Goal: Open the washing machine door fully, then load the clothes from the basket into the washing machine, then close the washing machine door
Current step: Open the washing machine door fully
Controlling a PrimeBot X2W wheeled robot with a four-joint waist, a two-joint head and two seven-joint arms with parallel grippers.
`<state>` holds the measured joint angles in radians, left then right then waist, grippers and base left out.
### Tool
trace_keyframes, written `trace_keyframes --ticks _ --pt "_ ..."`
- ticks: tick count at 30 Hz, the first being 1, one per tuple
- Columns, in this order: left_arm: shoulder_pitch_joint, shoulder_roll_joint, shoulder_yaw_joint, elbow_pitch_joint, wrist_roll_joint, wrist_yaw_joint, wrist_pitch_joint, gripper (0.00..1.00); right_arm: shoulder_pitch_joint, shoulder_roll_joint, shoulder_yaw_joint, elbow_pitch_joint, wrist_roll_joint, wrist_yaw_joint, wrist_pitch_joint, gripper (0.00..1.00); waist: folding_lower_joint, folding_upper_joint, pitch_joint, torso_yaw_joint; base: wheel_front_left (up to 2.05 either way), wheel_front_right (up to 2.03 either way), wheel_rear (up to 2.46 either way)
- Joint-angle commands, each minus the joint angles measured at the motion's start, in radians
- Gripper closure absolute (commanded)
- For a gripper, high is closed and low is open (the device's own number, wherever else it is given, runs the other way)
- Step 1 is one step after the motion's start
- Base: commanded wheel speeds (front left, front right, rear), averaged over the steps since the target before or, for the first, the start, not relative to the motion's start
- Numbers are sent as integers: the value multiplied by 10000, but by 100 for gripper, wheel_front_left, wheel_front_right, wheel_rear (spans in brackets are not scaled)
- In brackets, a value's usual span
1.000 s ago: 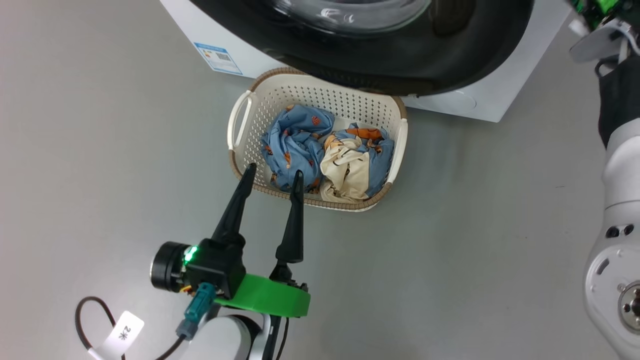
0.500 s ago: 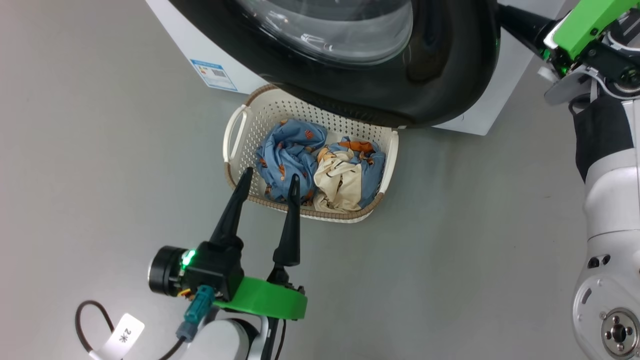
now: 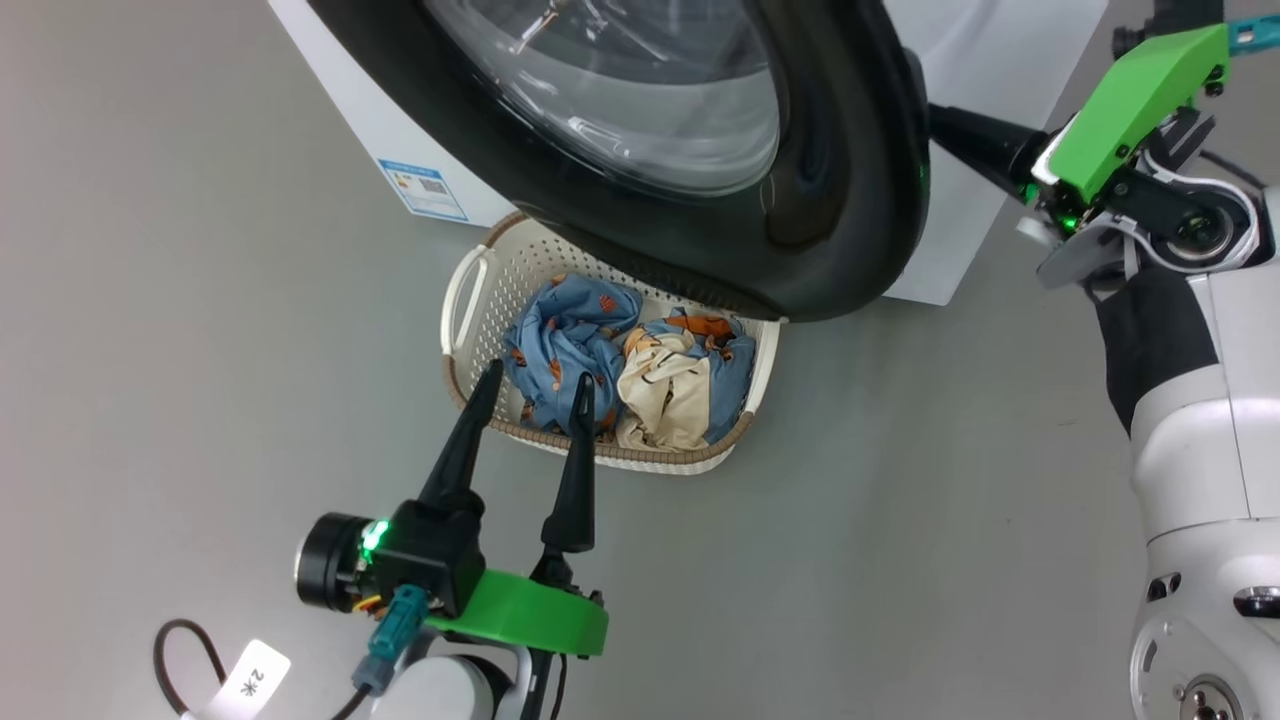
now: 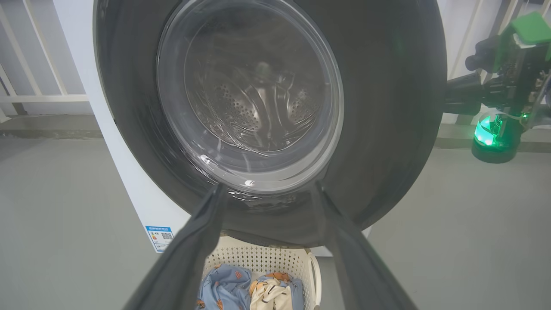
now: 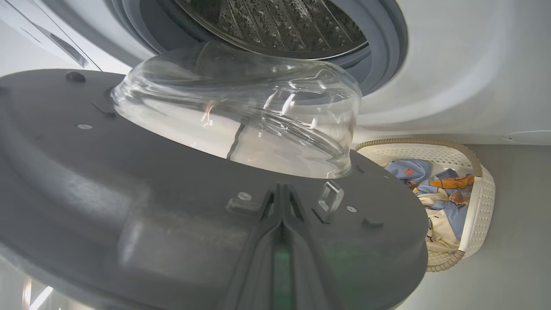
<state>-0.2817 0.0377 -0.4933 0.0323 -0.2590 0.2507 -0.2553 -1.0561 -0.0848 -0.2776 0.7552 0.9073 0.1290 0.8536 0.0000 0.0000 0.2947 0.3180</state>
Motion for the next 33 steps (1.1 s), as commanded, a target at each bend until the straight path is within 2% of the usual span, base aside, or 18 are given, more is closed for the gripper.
trace_keyframes --ticks 1,26,33 --pt "26 125 361 -183 121 -4 -65 0 13 346 265 -302 232 17 124 100 0 0 -56 -9 0 0 0" --pt "501 125 648 -83 383 -181 -65 0 1312 346 2665 8 3167 17 -575 100 0 0 -735 -207 0 0 0" --pt "632 125 633 -71 415 -216 -65 0 1680 346 3807 -277 4209 17 -732 100 0 0 -847 -271 0 0 0"
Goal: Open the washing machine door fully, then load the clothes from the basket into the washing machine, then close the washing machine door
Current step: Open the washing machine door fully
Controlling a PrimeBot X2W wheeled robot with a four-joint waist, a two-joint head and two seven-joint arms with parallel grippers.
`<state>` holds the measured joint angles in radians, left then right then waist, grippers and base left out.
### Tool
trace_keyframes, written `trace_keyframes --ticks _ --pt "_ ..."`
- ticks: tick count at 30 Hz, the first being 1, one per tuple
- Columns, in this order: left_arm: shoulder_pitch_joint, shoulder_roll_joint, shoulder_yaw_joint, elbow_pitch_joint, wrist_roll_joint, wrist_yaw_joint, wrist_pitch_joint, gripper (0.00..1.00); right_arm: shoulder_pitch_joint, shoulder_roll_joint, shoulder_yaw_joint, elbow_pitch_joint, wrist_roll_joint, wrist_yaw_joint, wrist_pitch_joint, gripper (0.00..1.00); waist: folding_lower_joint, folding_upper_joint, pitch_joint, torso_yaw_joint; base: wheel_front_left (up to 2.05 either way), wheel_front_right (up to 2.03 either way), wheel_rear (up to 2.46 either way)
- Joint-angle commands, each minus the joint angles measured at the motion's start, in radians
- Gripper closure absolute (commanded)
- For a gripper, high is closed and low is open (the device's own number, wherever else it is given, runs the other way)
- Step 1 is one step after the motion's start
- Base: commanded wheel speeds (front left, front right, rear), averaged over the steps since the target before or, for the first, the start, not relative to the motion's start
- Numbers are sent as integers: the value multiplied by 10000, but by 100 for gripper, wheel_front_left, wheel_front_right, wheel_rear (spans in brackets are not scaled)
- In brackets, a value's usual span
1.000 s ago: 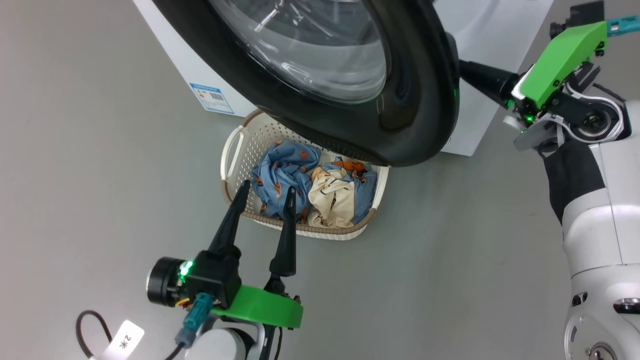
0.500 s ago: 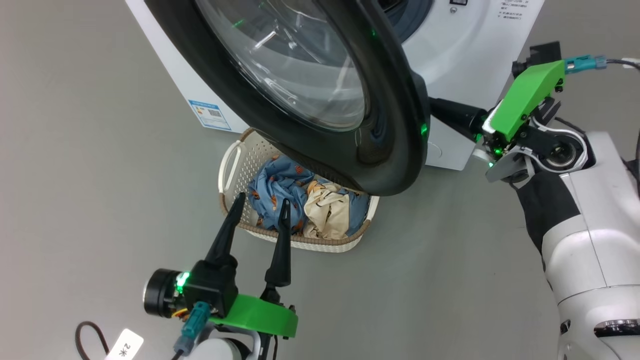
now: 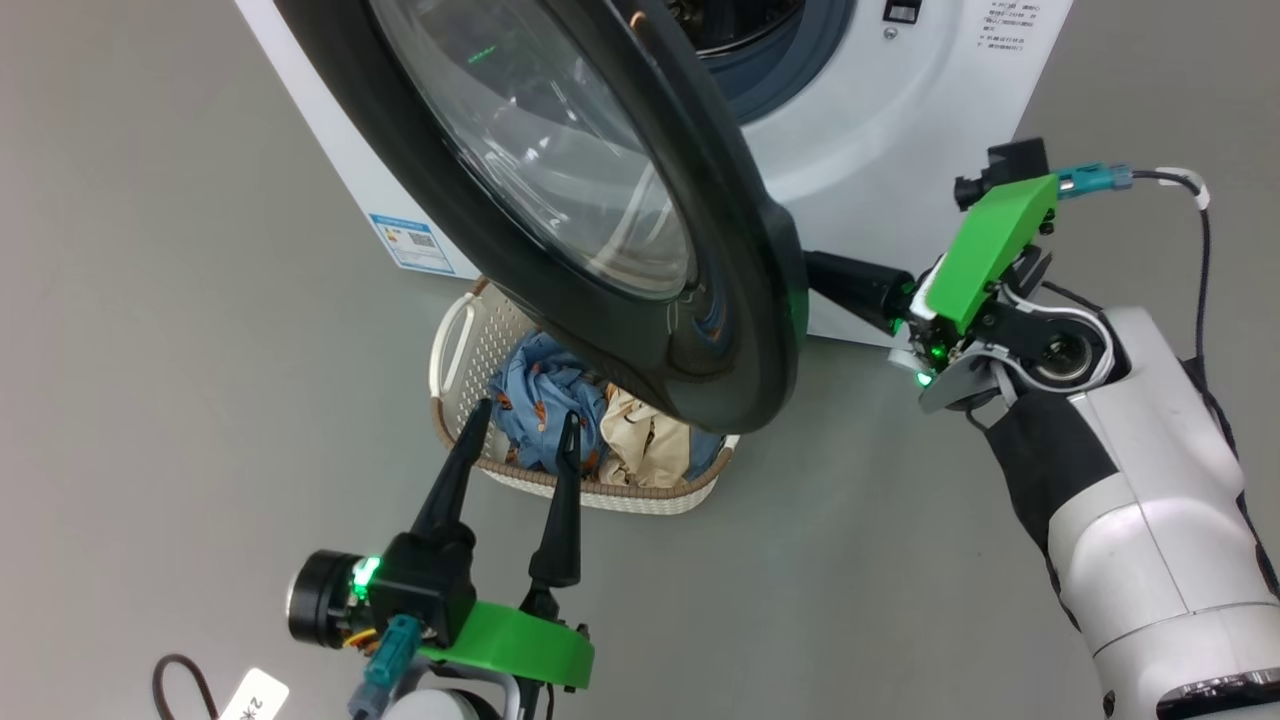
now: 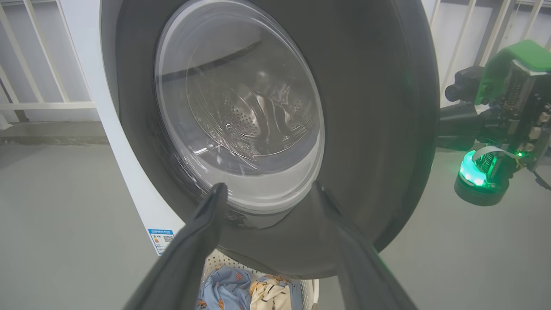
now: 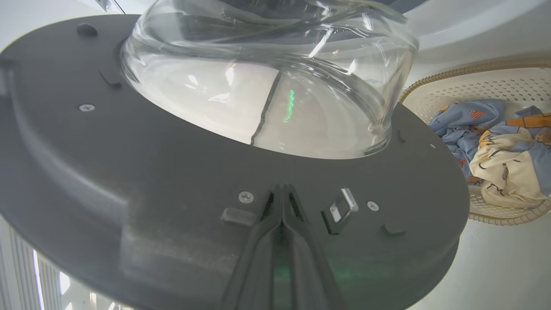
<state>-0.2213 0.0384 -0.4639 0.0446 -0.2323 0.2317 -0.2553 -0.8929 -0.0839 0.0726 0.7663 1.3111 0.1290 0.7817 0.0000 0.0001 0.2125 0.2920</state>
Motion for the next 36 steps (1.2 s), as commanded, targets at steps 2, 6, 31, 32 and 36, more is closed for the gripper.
trace_keyframes --ticks 2,6,31,32,36 --pt "54 118 331 -193 151 -27 -65 0 144 337 553 -455 344 17 -63 100 0 -1 -60 -22 0 0 0" --pt "96 118 312 -197 156 -37 -65 0 314 337 958 -557 649 17 -174 100 0 -1 -109 -27 0 0 0" --pt "144 118 365 -146 216 -100 -65 0 1049 337 3302 -1311 2350 17 -601 100 0 -1 -191 -96 0 0 0" --pt "140 118 369 -141 215 -98 -65 0 1054 337 3378 -1338 2410 17 -634 100 0 -1 -195 -97 0 0 0" --pt "159 118 447 -136 222 -69 -65 0 1032 337 3576 -1400 2480 17 -799 100 0 -1 -251 -142 0 0 0"
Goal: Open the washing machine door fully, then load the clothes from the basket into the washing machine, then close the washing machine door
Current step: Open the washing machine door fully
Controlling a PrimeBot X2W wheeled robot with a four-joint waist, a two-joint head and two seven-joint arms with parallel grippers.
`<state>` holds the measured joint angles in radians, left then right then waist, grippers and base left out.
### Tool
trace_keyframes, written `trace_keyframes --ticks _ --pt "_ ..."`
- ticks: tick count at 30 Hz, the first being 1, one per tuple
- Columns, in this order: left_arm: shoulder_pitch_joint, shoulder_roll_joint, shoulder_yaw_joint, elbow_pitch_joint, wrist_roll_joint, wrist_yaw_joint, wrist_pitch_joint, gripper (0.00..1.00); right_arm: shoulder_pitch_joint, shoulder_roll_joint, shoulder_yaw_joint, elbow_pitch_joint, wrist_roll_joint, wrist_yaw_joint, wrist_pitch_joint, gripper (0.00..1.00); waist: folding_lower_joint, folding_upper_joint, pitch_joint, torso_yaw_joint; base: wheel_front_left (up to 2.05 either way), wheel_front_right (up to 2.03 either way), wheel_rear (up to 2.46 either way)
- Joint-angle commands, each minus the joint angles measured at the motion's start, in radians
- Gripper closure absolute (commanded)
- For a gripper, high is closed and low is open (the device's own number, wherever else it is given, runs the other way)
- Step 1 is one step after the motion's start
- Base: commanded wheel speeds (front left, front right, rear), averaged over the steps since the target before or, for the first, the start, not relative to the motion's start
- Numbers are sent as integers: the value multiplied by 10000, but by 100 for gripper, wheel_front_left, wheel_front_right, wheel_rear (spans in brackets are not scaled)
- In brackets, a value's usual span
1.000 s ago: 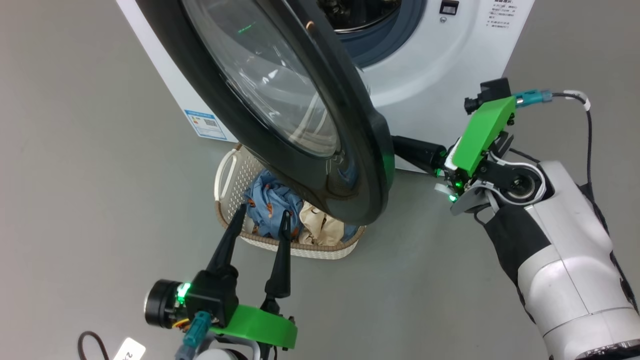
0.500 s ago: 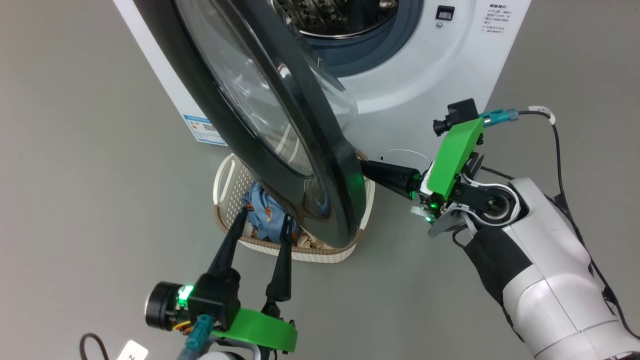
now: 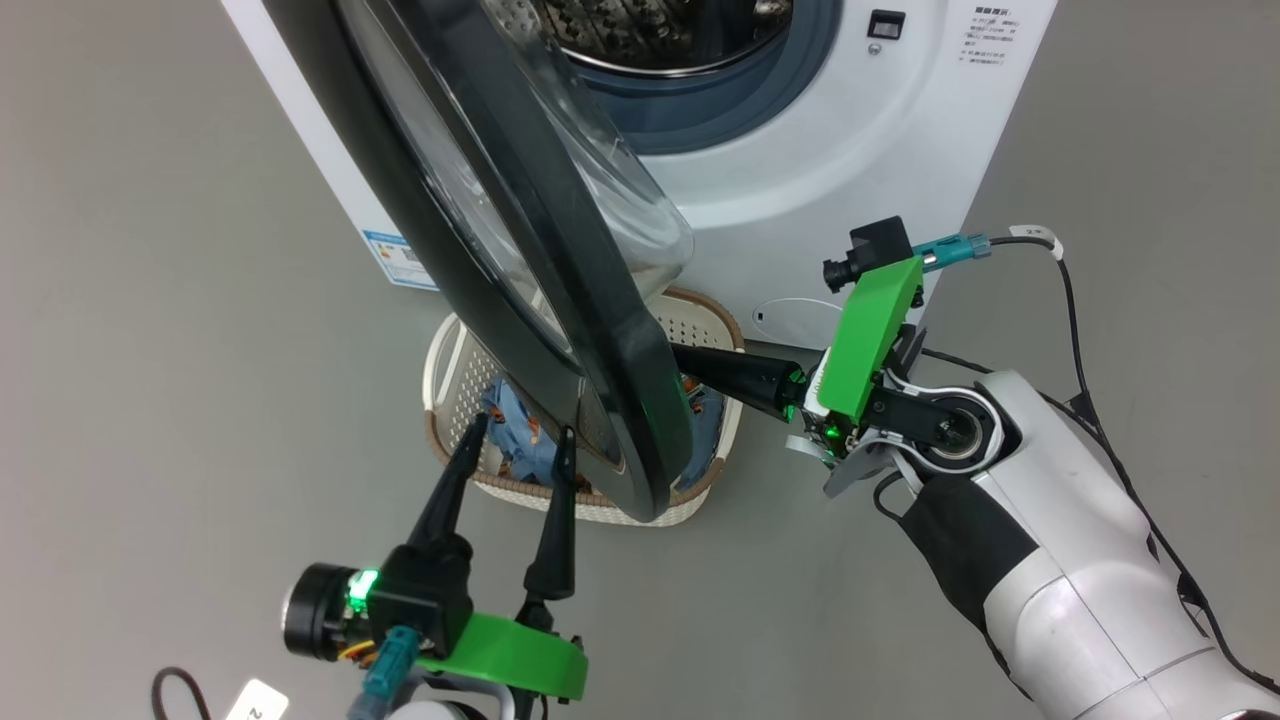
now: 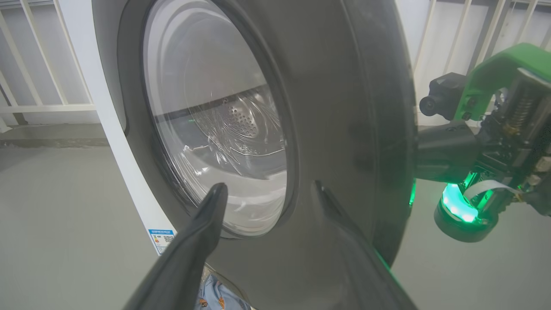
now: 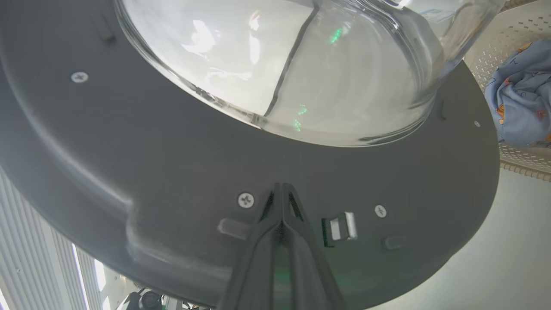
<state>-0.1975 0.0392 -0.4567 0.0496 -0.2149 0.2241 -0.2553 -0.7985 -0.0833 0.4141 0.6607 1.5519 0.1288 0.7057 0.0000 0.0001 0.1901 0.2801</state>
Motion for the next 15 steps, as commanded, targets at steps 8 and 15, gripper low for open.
trace_keyframes --ticks 8,15 --pt "156 110 708 -158 165 -35 -65 0 623 -430 586 -1268 -1492 19 -1002 100 0 -1 -374 -327 0 0 0" --pt "310 110 1059 -169 258 -118 -65 0 2132 -1694 862 -3742 -3885 19 -2662 100 0 -1 -673 -859 0 0 0"
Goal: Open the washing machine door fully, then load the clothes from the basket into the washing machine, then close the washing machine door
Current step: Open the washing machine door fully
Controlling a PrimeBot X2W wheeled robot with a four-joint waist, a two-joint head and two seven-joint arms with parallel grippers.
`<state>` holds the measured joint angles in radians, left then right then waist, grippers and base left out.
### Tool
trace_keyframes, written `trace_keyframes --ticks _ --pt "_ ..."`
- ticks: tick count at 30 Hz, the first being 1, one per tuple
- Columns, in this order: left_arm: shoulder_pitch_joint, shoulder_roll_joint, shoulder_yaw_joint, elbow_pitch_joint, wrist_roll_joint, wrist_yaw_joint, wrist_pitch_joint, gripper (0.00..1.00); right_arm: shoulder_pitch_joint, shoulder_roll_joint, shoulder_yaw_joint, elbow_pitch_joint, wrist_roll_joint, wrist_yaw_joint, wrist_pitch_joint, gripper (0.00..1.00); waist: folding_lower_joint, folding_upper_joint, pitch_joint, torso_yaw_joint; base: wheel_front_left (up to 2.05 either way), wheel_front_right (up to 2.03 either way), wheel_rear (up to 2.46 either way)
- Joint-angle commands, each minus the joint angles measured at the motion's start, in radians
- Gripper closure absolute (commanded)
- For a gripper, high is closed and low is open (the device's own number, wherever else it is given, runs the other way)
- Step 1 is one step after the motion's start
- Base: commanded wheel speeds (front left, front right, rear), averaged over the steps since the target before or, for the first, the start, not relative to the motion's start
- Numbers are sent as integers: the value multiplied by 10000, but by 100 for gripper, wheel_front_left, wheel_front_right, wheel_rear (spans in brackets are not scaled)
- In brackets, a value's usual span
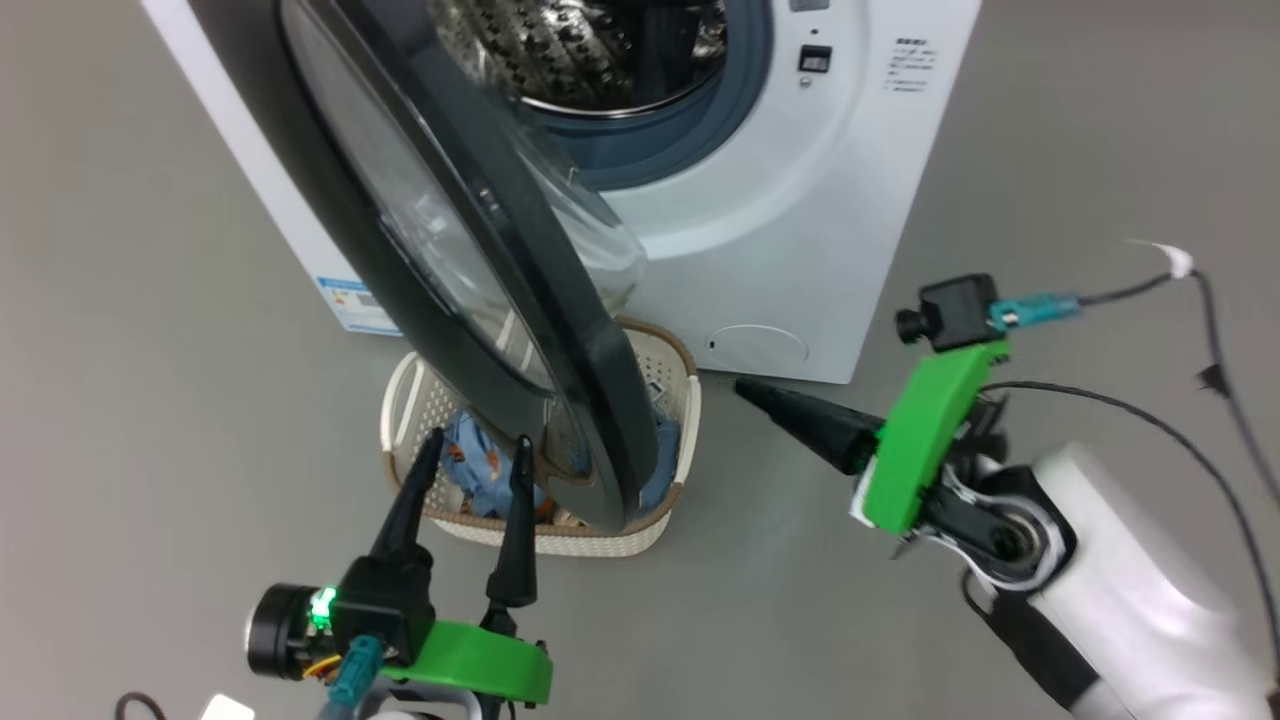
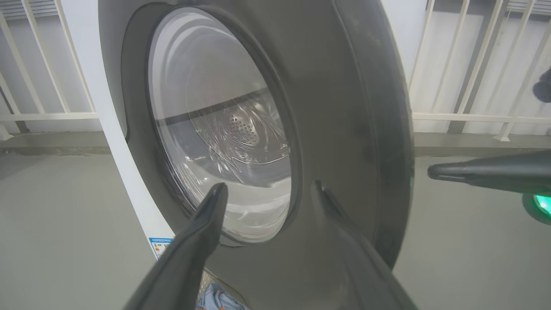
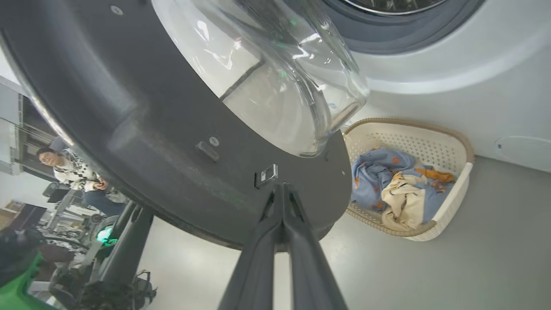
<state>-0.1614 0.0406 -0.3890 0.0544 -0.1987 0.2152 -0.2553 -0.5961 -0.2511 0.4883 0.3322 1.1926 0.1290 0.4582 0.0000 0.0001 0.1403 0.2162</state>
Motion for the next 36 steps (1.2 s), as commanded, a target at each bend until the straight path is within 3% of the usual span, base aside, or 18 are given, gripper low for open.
trace_keyframes --ticks 1,9,14,20,27,28,29,30,31,32,36 --pt "-27 97 439 -213 115 -46 -65 0 321 -221 145 -791 -719 17 -471 100 0 -1 -230 -290 0 0 0" --pt "197 97 899 -218 210 -162 -65 0 1700 -1444 204 -2580 -3913 17 -2573 100 0 -1 -572 -785 0 0 0" --pt "411 97 1264 -310 289 -239 -65 0 2566 -1629 -609 -2977 -6148 17 -3963 100 0 -1 -713 -1090 0 0 0" --pt "659 97 1621 -393 391 -332 -65 0 3637 -789 -2340 -3267 -8459 17 -4687 100 0 -1 -828 -1350 0 0 0" --pt "894 97 1902 -428 482 -461 -65 0 4708 974 -4846 -3574 -10719 17 -4995 100 0 -1 -924 -1568 0 0 0" --pt "927 97 1932 -423 489 -481 -65 0 4821 1233 -5161 -3614 -10934 17 -5035 94 0 -1 -943 -1589 0 0 0" --pt "958 97 1960 -418 494 -498 -65 0 4914 1414 -5433 -3661 -11151 17 -5105 73 0 -1 -959 -1607 0 0 0" --pt "985 97 1986 -412 498 -514 -65 0 4995 1543 -5630 -3706 -11347 17 -5203 62 0 -1 -971 -1624 0 0 0" --pt "1006 97 2010 -405 499 -527 -65 0 5072 1646 -5797 -3727 -11496 17 -5295 35 0 -1 -984 -1637 0 0 0" --pt "1026 97 2027 -396 497 -540 -65 0 5150 1733 -5937 -3718 -11575 17 -5352 0 0 -1 -1005 -1650 0 0 0" --pt "1116 97 2053 -357 507 -587 -65 0 5433 1929 -6315 -3728 -11966 17 -5574 0 0 -1 -1089 -1735 0 0 0"
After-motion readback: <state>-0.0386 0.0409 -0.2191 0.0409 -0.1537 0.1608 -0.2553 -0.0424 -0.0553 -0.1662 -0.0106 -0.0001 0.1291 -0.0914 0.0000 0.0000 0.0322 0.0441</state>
